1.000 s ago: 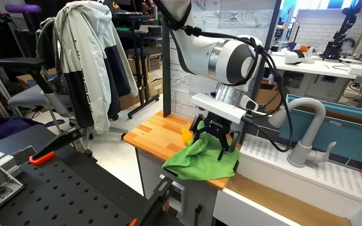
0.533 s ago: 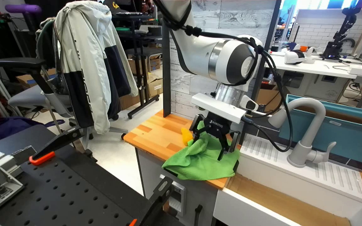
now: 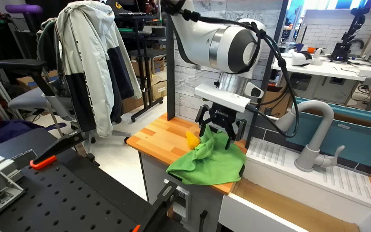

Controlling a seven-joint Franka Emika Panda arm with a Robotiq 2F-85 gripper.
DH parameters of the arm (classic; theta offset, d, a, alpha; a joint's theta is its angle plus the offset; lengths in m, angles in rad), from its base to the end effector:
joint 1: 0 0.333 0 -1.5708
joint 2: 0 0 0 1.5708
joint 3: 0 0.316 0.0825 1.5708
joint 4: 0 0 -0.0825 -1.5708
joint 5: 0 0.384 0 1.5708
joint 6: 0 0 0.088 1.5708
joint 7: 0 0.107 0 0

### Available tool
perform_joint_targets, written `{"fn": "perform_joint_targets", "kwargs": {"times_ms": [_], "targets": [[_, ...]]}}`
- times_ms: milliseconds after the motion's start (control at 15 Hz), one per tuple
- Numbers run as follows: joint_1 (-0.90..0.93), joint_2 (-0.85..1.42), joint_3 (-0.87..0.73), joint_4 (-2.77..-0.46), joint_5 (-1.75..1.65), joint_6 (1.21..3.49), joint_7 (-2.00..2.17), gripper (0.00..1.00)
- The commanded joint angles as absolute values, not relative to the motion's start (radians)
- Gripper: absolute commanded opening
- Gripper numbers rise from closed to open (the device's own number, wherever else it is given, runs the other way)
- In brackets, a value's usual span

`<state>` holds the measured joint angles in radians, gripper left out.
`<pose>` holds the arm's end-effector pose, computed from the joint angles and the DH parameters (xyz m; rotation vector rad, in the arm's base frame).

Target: Fold the green cloth

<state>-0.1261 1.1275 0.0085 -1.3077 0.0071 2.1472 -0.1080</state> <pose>0.6820 -0.0813 0.0279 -3.0643 0.0277 0.4391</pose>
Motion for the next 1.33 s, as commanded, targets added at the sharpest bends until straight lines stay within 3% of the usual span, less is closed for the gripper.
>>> {"fn": "perform_joint_targets", "kwargs": {"times_ms": [0, 467, 1267], "targets": [[-0.131, 1.005, 0.006, -1.423, 0.017, 2.262, -0.118, 1.00], [-0.136, 0.861, 0.014, -1.570, 0.022, 2.393, -0.127, 1.00], [-0.123, 0.889, 0.007, -1.533, 0.014, 2.357, -0.113, 1.00]]}}
